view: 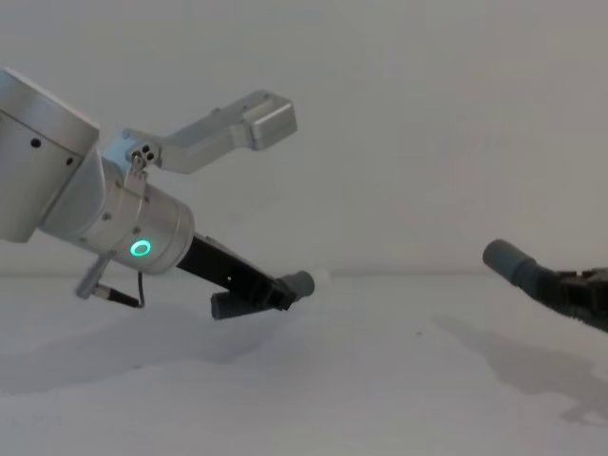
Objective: Use both hands to pick up one end of the pipe from the table, align the ends, and insert them.
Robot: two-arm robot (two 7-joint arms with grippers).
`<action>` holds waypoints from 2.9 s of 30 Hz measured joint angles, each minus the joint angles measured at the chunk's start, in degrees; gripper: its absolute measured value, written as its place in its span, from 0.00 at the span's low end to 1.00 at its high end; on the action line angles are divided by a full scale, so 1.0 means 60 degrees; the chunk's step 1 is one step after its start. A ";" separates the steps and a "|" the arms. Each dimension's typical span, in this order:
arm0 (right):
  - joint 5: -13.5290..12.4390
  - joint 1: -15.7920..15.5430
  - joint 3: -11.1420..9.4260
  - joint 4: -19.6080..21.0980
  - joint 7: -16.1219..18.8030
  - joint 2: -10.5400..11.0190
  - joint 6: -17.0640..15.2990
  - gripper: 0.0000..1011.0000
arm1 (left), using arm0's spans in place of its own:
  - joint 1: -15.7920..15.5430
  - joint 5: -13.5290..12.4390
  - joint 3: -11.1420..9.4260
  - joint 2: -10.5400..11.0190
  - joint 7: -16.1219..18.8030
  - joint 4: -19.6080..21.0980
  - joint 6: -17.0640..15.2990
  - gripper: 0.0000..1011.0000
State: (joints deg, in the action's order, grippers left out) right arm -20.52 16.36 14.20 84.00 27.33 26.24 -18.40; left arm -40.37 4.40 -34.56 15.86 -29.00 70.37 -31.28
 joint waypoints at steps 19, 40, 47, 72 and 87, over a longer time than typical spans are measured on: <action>-0.0570 0.0188 0.0224 -0.0376 0.2825 0.1233 0.1565 0.12 | -0.0437 0.0095 -0.0347 0.0562 -0.1574 -0.0043 0.1311 0.32; -0.0879 0.0786 0.0801 -0.1121 0.5569 0.2049 0.3155 0.12 | -0.1146 0.0398 -0.1161 0.1452 -0.4407 -0.0074 0.2685 0.32; -0.1022 0.1019 0.1021 -0.1310 0.6514 0.2280 0.3444 0.12 | -0.1394 0.0441 -0.1456 0.1695 -0.5187 0.0011 0.2903 0.32; -0.1247 0.1371 0.1469 -0.1252 0.7492 0.2648 0.3419 0.12 | -0.1894 0.0743 -0.1934 0.1922 -0.6503 0.0041 0.3668 0.32; -0.1241 0.1309 0.1615 -0.1064 0.7076 0.2571 0.3343 0.12 | -0.2128 0.0966 -0.2095 0.1756 -0.6892 -0.0178 0.4111 0.32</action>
State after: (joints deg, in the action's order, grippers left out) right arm -27.97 24.21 23.89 77.62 69.79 41.67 1.65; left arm -53.14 10.19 -47.13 26.40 -70.35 69.31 -6.61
